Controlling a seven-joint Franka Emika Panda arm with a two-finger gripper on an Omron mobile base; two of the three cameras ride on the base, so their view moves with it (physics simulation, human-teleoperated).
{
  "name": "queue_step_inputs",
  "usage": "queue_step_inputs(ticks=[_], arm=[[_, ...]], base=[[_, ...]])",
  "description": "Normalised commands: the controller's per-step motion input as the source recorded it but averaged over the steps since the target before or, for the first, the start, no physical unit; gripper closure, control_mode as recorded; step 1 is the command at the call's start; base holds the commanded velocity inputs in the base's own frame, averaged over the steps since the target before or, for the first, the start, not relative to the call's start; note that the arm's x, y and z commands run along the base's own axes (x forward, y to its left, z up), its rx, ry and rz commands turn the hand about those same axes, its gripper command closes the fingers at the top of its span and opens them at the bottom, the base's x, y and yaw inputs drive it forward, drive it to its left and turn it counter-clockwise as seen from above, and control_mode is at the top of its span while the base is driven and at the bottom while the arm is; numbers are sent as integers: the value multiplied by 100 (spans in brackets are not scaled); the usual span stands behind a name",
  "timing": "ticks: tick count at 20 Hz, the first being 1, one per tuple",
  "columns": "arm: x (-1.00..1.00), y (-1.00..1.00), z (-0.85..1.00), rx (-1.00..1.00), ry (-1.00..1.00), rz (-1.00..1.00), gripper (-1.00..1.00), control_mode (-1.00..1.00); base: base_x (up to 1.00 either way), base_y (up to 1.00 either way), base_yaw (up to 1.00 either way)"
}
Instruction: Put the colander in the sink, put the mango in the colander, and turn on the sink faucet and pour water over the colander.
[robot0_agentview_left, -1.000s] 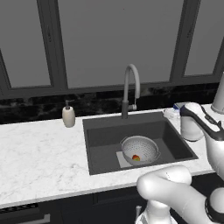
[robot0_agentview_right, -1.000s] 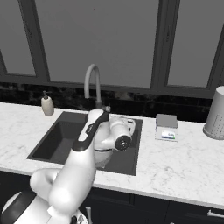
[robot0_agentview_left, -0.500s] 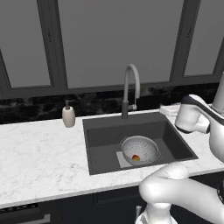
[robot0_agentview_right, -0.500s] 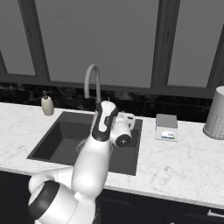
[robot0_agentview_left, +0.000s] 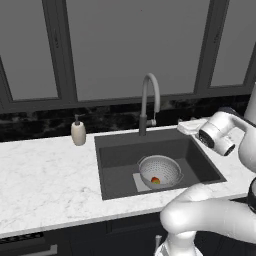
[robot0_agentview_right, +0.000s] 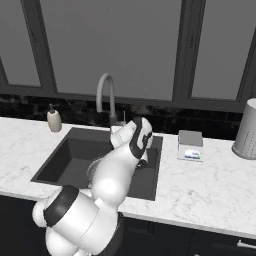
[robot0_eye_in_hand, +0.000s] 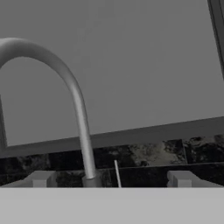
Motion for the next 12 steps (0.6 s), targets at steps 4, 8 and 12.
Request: queue_step_inputs(ticks=[4,8,12], arm=[[19,11,-21,0,-11,0,-100,-100],[5,1,-24,0,-10,0,-100,-100],[15,4,-16,0,-9,0,-100,-100]], base=[[0,0,0],[0,0,0],[0,0,0]])
